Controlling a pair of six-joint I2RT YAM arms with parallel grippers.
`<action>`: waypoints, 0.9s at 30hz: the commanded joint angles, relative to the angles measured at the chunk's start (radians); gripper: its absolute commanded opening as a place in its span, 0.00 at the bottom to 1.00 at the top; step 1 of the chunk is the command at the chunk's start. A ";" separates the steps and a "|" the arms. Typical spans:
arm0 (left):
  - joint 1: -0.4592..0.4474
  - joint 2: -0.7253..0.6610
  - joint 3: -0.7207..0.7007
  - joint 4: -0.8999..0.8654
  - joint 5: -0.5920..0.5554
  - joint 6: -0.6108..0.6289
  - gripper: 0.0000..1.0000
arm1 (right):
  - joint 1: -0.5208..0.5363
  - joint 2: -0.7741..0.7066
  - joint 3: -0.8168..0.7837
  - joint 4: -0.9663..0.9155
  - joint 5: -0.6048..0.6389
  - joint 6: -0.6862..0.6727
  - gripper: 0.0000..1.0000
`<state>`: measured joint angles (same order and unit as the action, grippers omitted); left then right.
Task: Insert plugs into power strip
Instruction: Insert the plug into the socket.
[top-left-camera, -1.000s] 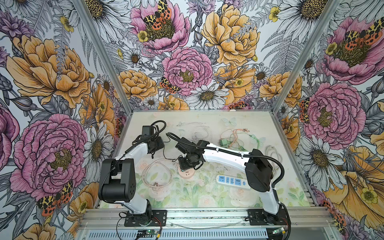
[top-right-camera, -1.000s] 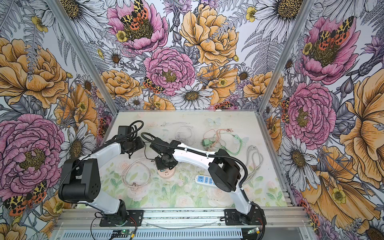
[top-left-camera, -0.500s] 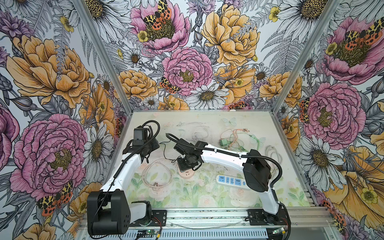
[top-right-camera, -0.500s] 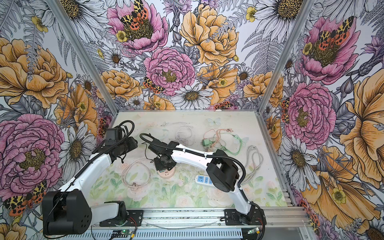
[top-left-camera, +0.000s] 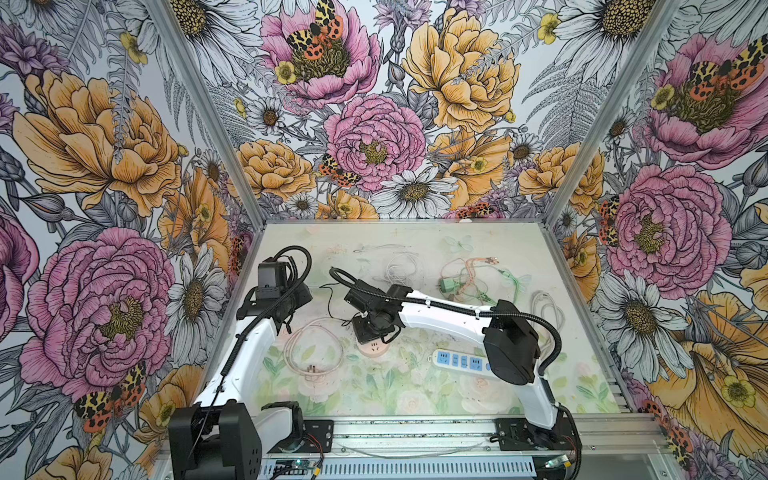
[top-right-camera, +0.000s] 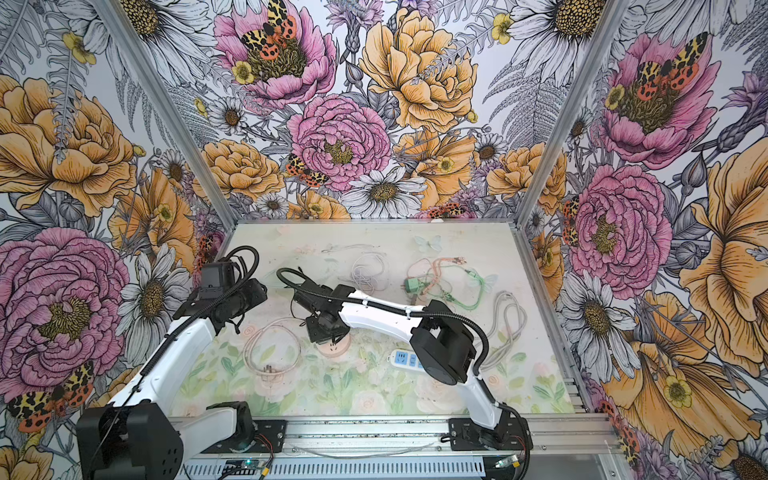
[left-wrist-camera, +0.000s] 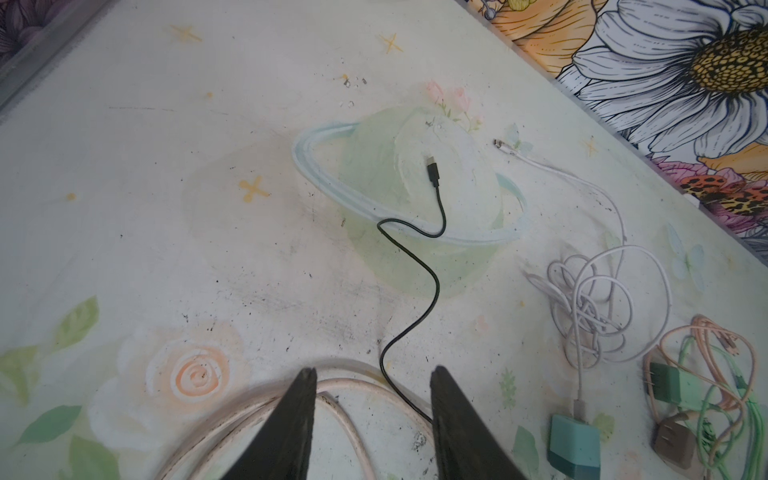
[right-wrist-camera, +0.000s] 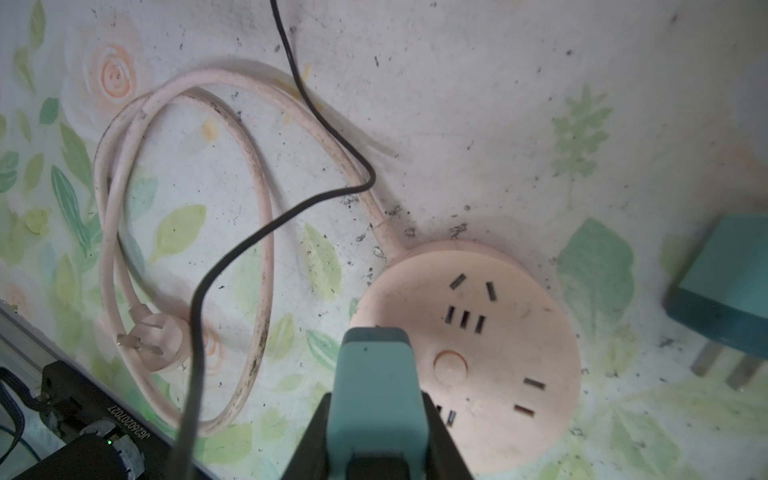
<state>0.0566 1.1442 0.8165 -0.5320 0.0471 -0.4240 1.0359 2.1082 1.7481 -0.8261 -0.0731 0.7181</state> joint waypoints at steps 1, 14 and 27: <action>0.010 -0.012 -0.013 -0.008 -0.006 -0.006 0.47 | 0.005 0.013 0.007 -0.002 0.046 0.012 0.00; 0.008 -0.037 -0.016 -0.021 0.001 -0.005 0.47 | 0.015 0.058 0.008 -0.011 0.046 0.021 0.00; -0.061 -0.041 -0.021 -0.048 -0.037 -0.010 0.47 | 0.032 0.168 0.061 -0.077 0.123 -0.004 0.00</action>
<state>0.0071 1.1179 0.8074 -0.5659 0.0399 -0.4240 1.0607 2.1803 1.8290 -0.8753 -0.0067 0.7250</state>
